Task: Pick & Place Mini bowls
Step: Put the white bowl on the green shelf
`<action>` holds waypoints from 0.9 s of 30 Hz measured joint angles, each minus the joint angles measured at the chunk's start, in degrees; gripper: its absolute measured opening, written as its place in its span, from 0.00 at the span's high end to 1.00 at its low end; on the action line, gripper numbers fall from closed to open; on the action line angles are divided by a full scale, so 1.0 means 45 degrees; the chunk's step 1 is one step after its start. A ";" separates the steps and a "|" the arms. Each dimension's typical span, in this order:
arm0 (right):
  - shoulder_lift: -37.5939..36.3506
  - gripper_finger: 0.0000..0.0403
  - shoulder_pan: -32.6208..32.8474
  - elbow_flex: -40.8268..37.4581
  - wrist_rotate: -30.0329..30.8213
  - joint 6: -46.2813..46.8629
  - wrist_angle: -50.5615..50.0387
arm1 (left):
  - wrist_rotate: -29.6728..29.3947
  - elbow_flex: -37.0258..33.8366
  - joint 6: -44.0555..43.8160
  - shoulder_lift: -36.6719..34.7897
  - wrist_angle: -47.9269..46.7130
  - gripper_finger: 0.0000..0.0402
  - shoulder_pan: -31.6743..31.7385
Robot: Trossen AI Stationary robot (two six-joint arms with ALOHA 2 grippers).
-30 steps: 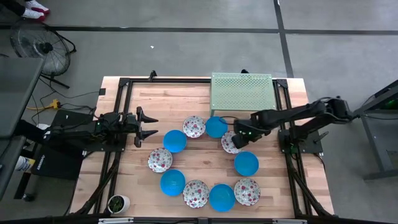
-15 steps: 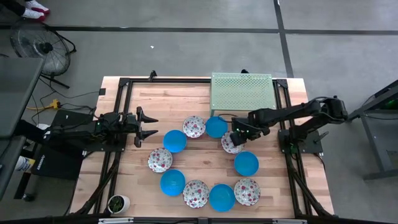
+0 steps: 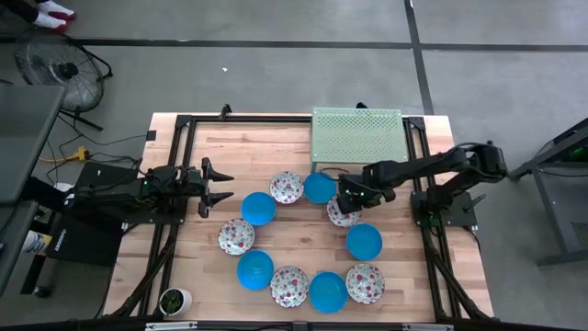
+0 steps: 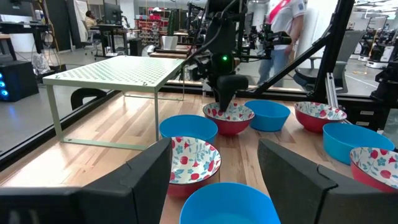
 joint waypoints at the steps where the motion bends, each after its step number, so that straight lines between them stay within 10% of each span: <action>1: 0.0065 0.70 0.0000 0.0000 -0.0041 -0.0041 0.0103 | -0.0005 0.0000 0.0005 0.0000 0.0001 0.42 0.0005; 15: -0.0128 0.98 -0.0005 0.0029 -0.0334 -0.0406 0.0188 | 0.0000 0.0000 0.0001 0.0002 0.0001 0.42 0.0000; 27: -0.1776 0.99 0.0005 -0.0020 -0.0882 -0.0260 -0.0387 | 0.0000 0.0000 0.0000 0.0005 0.0000 0.42 0.0003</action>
